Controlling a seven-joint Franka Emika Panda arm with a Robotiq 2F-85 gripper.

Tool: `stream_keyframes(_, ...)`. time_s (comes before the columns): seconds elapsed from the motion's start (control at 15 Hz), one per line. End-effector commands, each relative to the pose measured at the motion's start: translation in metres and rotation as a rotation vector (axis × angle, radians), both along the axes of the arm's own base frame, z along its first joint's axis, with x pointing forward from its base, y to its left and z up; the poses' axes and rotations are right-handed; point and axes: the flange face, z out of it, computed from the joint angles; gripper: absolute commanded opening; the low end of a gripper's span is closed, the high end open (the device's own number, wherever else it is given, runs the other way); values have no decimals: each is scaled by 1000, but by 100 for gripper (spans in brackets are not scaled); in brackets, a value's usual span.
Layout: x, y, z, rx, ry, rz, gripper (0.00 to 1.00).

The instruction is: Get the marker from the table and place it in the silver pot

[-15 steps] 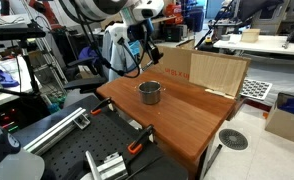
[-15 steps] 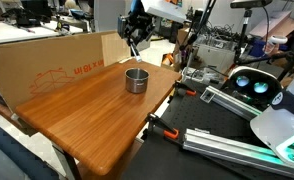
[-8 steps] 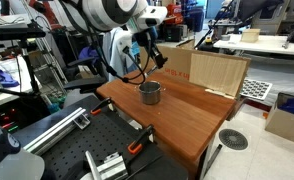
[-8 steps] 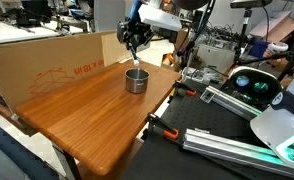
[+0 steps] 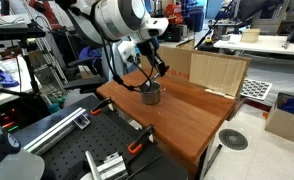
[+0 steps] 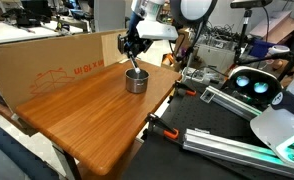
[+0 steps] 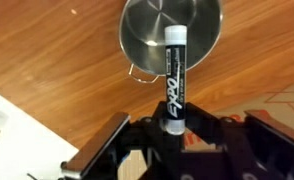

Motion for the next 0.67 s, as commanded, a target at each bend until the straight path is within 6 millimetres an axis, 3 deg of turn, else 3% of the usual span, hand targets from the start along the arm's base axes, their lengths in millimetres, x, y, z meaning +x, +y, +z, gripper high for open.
stream_keyframes(0.0, 4, 13, -13, -14, 0, 24, 6)
stream_keyframes(0.4, 3, 35, -38, -31, 51, 45, 6)
stream_keyframes(0.47, 2, 36, -41, -25, 56, 42, 50)
stream_keyframes(0.6, 5, 36, -41, -26, 57, 37, 57)
